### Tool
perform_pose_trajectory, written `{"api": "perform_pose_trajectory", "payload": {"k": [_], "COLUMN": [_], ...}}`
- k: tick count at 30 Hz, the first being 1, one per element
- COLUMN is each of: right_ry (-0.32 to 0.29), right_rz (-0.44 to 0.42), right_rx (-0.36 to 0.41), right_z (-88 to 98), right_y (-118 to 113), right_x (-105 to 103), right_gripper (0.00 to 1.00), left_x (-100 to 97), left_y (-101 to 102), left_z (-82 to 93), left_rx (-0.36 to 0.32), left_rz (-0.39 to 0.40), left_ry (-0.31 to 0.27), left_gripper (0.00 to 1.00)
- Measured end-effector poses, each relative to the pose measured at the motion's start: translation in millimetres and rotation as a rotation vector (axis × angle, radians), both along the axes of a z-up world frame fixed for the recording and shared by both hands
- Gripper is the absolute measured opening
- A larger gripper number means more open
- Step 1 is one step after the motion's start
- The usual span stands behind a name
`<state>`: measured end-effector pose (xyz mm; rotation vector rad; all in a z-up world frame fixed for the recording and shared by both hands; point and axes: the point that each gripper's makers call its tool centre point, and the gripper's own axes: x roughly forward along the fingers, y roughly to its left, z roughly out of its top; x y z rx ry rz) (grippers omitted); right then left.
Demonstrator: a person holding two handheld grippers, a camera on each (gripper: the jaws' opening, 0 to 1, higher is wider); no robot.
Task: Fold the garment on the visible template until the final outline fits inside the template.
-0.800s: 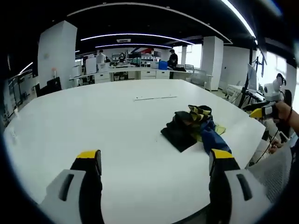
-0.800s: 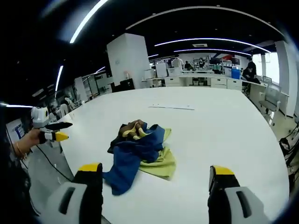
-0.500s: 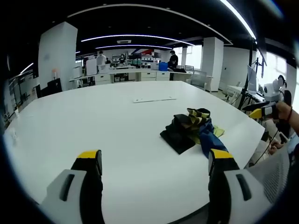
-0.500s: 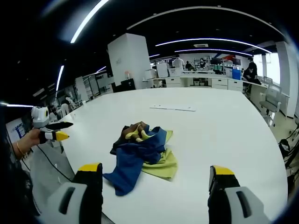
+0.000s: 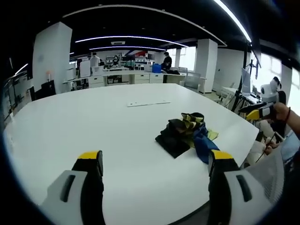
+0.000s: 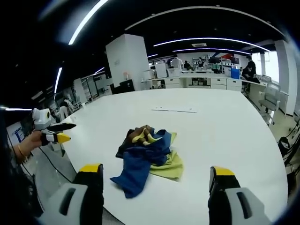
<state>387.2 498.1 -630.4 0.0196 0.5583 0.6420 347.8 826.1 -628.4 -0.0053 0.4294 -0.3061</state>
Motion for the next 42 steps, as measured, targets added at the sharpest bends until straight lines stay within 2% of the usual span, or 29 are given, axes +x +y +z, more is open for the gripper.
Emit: {"api": "perform_pose_trajectory", "payload": {"k": [12,19,32,42], "right_ry": [0.01,0.008,0.017,0.016], "right_rz": [-0.002,0.013,0.057,0.091], "right_rx": [0.039,0.044,0.05,0.054], "right_z": [2.9,-0.2,-12.2,-16.4], "right_y": [-0.8,4.4,18.2,27.1], "right_x": [2.9,10.5,31.7,53.8], "right_gripper": [0.91,0.89,0.81,0.75], "left_x": [6.7,19.7,50.2,70.7], "left_y": [-5.3,-10.4,-35.9,-57.3], "left_z": [5.4,2.6,-6.3,-17.9], "left_rx": [0.008,0.031,0.037,0.04], "left_rz": [-0.04,-0.08,-0.166,-0.228], "left_ry": [-0.014,-0.017,-0.033,-0.02], "left_gripper": [0.87,0.83,0.72,0.64]}}
